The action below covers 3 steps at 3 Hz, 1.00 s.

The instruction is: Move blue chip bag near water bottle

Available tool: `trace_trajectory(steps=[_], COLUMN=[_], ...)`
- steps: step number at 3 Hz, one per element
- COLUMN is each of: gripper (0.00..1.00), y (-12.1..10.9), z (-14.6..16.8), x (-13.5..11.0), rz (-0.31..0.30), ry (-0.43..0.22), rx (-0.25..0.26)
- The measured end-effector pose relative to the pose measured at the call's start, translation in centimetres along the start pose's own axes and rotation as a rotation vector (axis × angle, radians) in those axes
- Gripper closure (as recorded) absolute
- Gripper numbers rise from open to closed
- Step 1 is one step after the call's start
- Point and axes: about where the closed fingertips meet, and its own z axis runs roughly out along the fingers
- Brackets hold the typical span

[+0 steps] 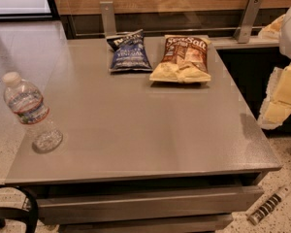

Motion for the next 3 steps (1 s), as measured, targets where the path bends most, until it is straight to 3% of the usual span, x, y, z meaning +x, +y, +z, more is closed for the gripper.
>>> trace_trajectory(steps=[2,3], gripper=[0.0,0.0], y=[-0.7,-3.7], z=[-0.2,0.4], x=[-0.2,-1.3], rz=[-0.004,-0.003], ry=[-0.016,-0.106], rx=[0.019,0.059])
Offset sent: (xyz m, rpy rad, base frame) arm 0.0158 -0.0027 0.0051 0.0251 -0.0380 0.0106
